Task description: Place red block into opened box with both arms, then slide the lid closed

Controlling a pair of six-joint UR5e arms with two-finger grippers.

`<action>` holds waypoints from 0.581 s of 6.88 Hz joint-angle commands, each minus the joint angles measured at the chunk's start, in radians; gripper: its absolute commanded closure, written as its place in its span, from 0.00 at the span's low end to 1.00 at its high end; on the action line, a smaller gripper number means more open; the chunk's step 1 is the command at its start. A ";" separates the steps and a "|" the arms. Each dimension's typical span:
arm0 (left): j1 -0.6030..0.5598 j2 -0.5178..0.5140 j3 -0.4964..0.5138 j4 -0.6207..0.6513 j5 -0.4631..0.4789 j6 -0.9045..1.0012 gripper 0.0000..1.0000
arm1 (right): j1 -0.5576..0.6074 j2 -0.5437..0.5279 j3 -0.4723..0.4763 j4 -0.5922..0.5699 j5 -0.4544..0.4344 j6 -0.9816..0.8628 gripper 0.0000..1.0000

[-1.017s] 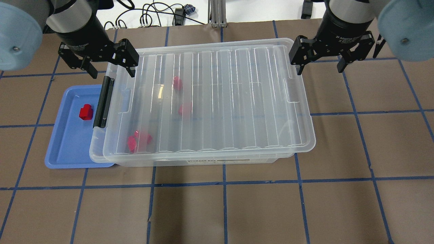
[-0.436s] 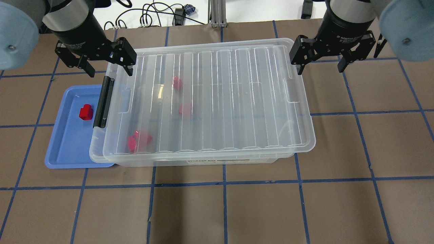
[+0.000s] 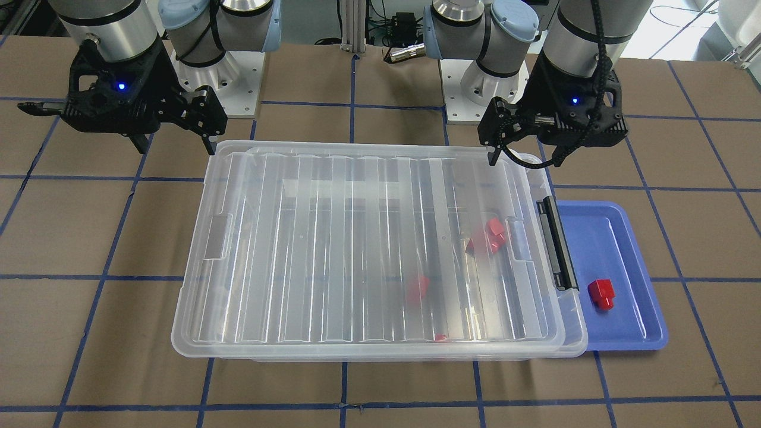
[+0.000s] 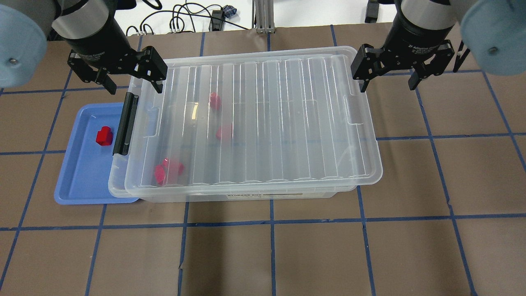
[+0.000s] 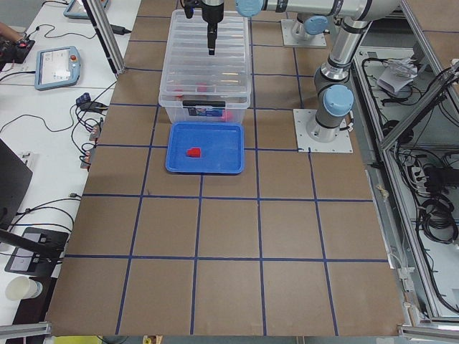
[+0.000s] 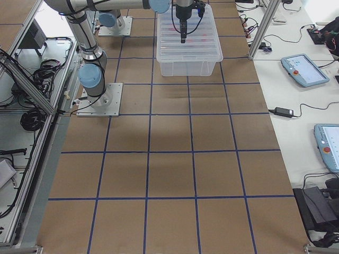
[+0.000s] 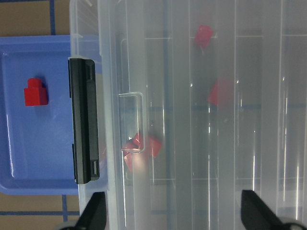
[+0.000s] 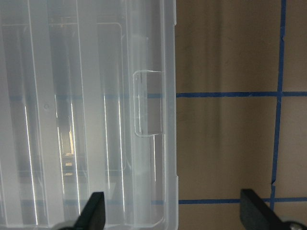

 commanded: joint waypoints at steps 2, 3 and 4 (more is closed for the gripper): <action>0.005 -0.004 -0.001 0.003 -0.001 0.004 0.00 | -0.003 0.042 0.137 -0.221 -0.007 -0.006 0.00; 0.005 -0.001 -0.004 0.000 0.005 0.005 0.00 | -0.017 0.069 0.171 -0.238 -0.007 -0.007 0.00; 0.014 -0.003 -0.003 0.001 0.005 0.012 0.00 | -0.022 0.107 0.200 -0.255 -0.014 -0.007 0.00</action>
